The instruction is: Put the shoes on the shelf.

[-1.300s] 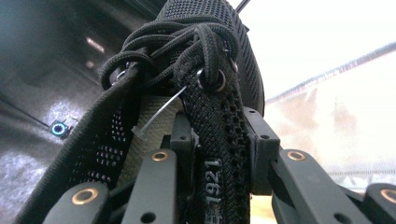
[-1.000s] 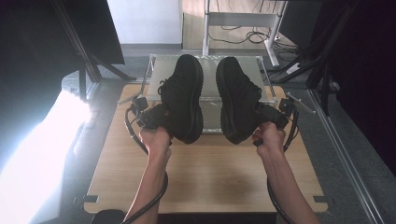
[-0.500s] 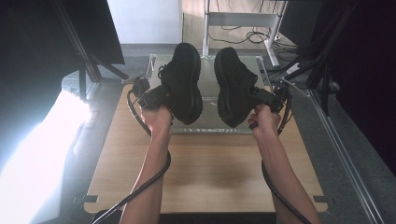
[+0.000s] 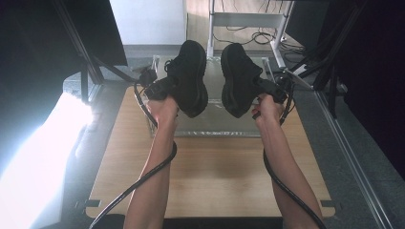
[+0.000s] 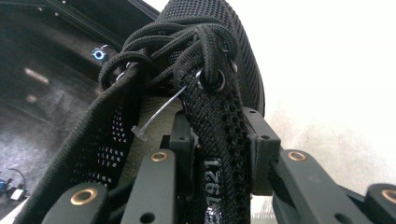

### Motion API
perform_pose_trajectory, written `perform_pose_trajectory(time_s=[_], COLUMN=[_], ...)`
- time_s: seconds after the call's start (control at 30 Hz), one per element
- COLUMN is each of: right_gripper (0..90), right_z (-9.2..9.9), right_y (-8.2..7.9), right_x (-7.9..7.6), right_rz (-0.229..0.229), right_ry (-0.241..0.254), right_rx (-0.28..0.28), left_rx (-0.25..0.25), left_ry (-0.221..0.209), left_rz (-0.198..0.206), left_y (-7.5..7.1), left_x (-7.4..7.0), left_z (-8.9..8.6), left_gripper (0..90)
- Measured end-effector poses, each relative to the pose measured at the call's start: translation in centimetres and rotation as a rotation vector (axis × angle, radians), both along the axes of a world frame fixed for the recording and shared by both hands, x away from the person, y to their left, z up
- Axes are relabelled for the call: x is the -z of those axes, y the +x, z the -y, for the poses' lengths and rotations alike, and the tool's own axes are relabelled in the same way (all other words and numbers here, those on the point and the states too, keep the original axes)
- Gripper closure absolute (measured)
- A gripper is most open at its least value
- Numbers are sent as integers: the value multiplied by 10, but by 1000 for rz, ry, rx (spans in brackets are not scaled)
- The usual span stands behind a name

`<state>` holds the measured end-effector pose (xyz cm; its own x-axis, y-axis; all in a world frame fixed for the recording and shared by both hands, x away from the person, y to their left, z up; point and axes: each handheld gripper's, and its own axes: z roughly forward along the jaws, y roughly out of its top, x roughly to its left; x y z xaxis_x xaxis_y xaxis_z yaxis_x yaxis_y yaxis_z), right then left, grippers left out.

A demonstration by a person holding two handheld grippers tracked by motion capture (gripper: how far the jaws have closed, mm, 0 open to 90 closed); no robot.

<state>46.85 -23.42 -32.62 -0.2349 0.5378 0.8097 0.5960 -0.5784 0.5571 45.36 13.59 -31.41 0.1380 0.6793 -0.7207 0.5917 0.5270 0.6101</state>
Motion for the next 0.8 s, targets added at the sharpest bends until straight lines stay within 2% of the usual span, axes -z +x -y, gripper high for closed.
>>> perform_pose_trajectory(time_s=[0.13, 0.4, 0.47, 0.6, 0.8], right_gripper=[697, 693, 692, 692, 681], right_z=[-5, -6, -6, -7, -14], right_y=[11, 21, 23, 26, 27], right_x=[2, 4, 4, 5, 5], right_rz=[-24, -41, -44, -46, -42], right_ry=[-10, -32, -45, -27, -39], right_rx=[12, 28, 35, 39, 44], left_rx=[-7, -30, -28, -26, -22], left_ry=[23, 46, 51, 60, 83], left_rz=[-17, -50, -53, -60, -66], left_y=[7, 17, 19, 21, 25], left_x=[-2, 1, 2, 0, -3], left_z=[1, 0, 0, 3, 8], left_gripper=[831, 829, 827, 822, 793])
